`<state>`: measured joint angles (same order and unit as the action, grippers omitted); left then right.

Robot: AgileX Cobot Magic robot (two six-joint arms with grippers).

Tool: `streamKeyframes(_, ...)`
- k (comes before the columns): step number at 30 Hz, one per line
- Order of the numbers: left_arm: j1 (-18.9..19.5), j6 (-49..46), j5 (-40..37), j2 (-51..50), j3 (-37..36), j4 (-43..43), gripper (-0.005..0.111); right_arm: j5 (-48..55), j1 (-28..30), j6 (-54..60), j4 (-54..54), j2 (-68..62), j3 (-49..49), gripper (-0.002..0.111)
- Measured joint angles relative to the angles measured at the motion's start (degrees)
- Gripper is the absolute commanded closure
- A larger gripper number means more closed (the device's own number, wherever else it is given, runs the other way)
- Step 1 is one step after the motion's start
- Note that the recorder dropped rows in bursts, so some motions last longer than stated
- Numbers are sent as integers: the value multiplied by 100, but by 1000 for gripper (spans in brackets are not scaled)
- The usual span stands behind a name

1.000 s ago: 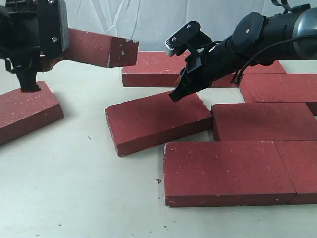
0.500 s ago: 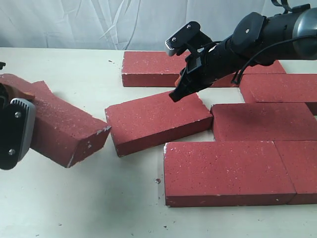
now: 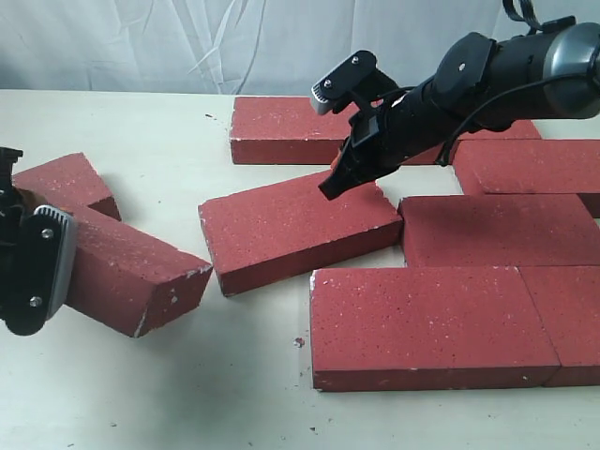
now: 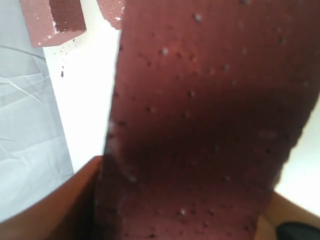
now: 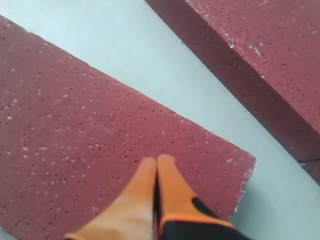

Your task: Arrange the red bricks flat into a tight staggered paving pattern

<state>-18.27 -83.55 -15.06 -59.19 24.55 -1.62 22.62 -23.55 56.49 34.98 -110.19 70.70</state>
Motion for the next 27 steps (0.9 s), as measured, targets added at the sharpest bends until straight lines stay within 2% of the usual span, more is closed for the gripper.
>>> streamKeyframes(4, 0, 0, 414, -465, 0, 117, 48, -9, 0, 0, 0, -107, -4, 109)
streamKeyframes(5, 0, 0, 501, -578, 0, 162, 38, -9, 0, 0, 0, -111, -14, 109)
streamKeyframes(8, 0, 0, 704, -795, 0, 162, 19, -45, 0, 0, 0, -139, -14, 109)
streamKeyframes(11, 0, 0, 792, -848, 0, 162, 10, -105, 0, 11, 0, -139, -14, 109)
streamKeyframes(17, 0, 227, 695, -769, 0, 162, 10, -123, 0, 11, 0, -139, -14, 109)
streamKeyframes(19, 0, 285, 382, -651, 15, 162, 10, -123, 0, 11, 11, -139, -14, 109)
streamKeyframes(23, 0, 458, -828, -293, 240, 162, 10, -132, 0, 11, 11, -139, -14, 109)
streamKeyframes(24, 0, 721, -1405, -84, 333, -10, 10, -132, 0, 11, 11, -139, -14, 109)
streamKeyframes(26, 0, 1445, -2032, 136, 427, -616, 13, -145, 0, 11, 11, -139, -14, 109)
streamKeyframes(27, 0, 1689, -2169, 173, 440, -841, 18, -145, 0, 11, 11, -139, -14, 109)
